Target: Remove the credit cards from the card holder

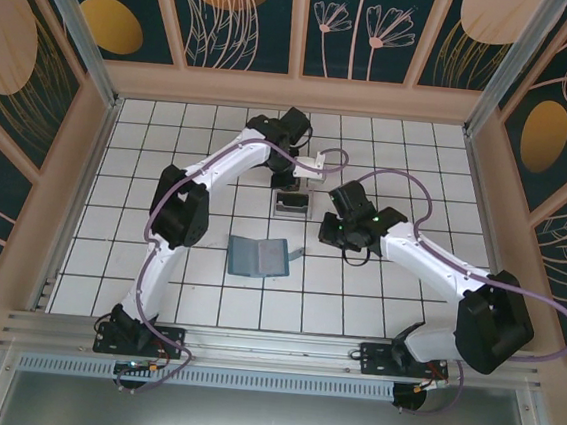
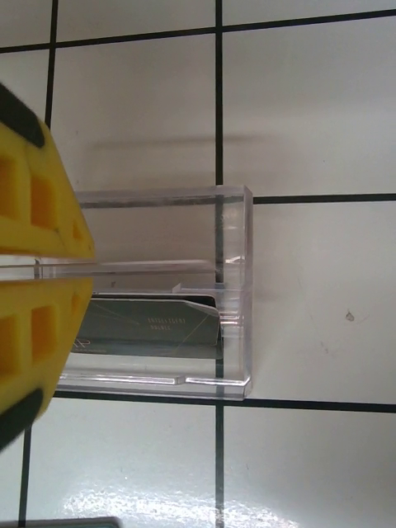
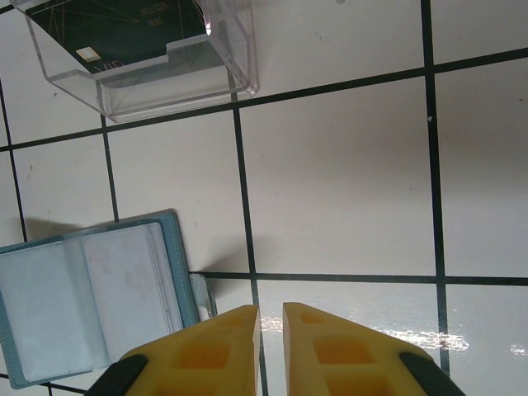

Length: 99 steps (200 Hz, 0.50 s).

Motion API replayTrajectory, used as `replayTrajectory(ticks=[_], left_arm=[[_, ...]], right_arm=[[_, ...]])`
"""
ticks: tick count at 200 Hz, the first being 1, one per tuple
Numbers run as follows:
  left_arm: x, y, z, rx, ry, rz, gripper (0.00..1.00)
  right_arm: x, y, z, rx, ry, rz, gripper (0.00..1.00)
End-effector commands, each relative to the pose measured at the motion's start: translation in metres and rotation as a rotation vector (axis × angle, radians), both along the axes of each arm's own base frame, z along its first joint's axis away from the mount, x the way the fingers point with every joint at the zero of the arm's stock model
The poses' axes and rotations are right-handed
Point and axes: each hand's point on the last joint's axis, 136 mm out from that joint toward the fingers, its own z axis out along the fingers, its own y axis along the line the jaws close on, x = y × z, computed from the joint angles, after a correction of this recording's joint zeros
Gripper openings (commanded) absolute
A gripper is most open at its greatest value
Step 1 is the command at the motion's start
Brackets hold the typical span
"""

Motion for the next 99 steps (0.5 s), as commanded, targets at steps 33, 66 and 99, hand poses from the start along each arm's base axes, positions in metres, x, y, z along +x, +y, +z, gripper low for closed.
replayTrajectory(ticks=[33, 66, 99], left_arm=[[0.022, -0.002, 0.003, 0.013, -0.090, 0.044, 0.23], [0.025, -0.002, 0.006, 0.010, -0.110, 0.050, 0.26], [0.007, -0.007, 0.008, -0.027, -0.041, 0.001, 0.36]], right_arm=[[0.002, -0.001, -0.003, 0.006, 0.003, -0.016, 0.16], [0.002, -0.001, -0.002, 0.008, 0.000, -0.014, 0.16], [0.003, 0.000, -0.002, 0.010, -0.001, -0.014, 0.16]])
